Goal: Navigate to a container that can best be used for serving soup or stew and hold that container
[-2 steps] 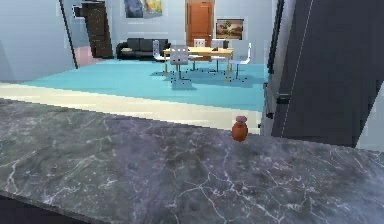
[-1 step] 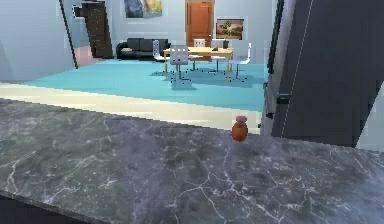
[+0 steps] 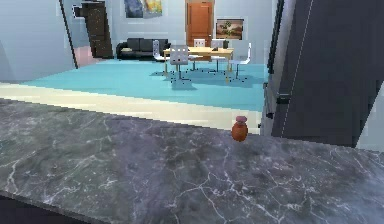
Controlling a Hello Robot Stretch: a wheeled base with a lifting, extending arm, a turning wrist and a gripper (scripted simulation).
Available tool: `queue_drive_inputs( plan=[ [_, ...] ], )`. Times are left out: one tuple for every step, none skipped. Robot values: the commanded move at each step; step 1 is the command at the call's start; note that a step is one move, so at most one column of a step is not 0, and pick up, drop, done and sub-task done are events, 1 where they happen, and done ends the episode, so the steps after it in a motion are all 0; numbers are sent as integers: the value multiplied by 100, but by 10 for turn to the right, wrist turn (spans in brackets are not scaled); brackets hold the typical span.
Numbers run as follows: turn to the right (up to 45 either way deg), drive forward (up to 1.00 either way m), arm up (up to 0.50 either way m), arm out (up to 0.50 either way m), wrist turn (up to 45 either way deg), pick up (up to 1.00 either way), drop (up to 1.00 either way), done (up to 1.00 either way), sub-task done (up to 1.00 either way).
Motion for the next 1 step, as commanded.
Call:
queue_drive_inputs(
  plan=[
    [0,0,0,0,120,0,0,0,0]
  ],
)
